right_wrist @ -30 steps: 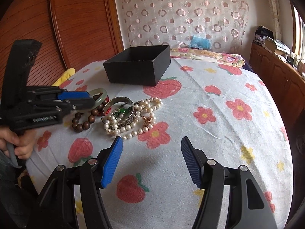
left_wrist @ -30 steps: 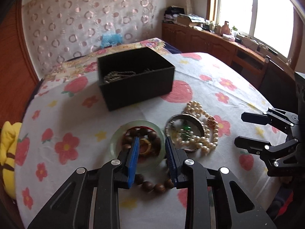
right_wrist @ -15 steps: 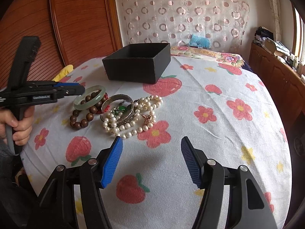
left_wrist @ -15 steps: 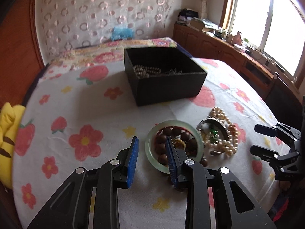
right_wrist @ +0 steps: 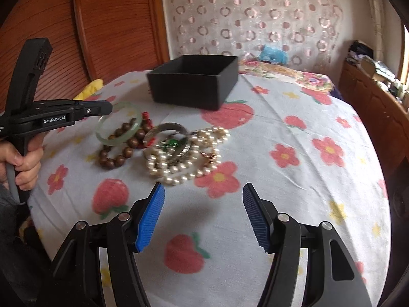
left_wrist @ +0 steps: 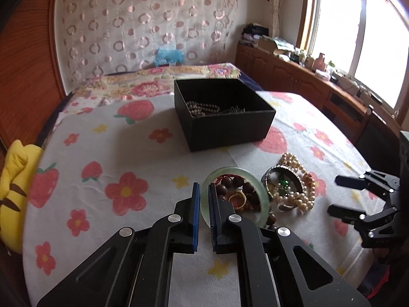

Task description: Organize jewelry

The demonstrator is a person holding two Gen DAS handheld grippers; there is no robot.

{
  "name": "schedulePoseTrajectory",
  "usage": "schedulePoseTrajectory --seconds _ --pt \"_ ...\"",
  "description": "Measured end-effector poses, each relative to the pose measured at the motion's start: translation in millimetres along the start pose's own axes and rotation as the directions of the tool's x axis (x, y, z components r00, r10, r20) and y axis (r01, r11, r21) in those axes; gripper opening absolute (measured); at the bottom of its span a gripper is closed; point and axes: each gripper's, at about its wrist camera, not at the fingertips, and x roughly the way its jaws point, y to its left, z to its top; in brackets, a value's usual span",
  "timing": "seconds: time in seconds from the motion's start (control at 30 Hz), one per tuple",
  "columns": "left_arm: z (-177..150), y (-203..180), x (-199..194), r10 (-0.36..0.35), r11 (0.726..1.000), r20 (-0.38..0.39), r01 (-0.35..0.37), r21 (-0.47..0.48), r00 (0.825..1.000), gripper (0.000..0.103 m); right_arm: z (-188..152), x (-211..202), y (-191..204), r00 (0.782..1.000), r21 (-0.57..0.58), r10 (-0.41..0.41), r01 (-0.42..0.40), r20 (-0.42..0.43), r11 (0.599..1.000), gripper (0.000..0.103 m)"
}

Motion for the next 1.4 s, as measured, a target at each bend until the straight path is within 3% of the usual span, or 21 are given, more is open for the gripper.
schedulePoseTrajectory --seconds 0.07,0.37,0.57,0.7,0.8,0.83,1.0,1.13,1.4 --pt "0.3 2.3 -7.0 0.003 1.000 0.022 -0.003 -0.010 1.000 0.006 6.1 2.7 7.1 1.000 -0.028 0.014 -0.014 -0.007 1.000 0.057" --pt "-2.7 9.0 -19.9 -0.007 0.999 0.055 0.009 -0.036 0.998 0.000 20.2 18.9 30.4 0.997 -0.118 0.036 -0.043 -0.063 0.992 0.041" --pt "-7.7 15.4 -14.0 0.002 0.999 0.025 -0.001 -0.045 1.000 0.000 20.0 23.5 29.0 0.995 -0.145 0.030 -0.043 -0.091 0.989 0.034" --pt "-11.4 21.3 -10.6 0.005 0.998 0.007 -0.004 -0.056 1.000 0.000 20.0 23.8 27.4 0.994 -0.147 0.048 -0.063 -0.098 0.987 0.017" --pt "-13.0 21.6 -5.1 0.027 0.999 -0.014 -0.028 -0.047 1.000 0.000 20.4 22.8 29.4 0.995 -0.158 0.049 -0.063 -0.092 0.985 0.015" --pt "-13.4 21.6 -2.8 0.047 0.998 -0.021 -0.047 -0.042 0.999 0.000 21.1 21.5 29.7 0.995 -0.159 0.053 -0.066 -0.086 0.985 0.009" --pt "-15.2 26.1 5.4 0.055 0.998 -0.058 -0.057 -0.040 0.997 0.001 28.0 12.0 29.5 0.999 -0.167 0.030 -0.038 -0.045 0.985 0.009" --pt "-15.7 27.4 12.4 0.041 0.999 -0.085 -0.044 -0.033 0.996 0.020 34.8 2.8 25.4 1.000 -0.162 0.016 -0.018 -0.009 0.987 0.009" --pt "-12.8 24.1 26.7 0.050 0.999 -0.122 -0.050 -0.002 0.991 0.021 59.7 -19.8 19.9 0.997 -0.163 0.010 0.003 0.077 0.987 0.009"
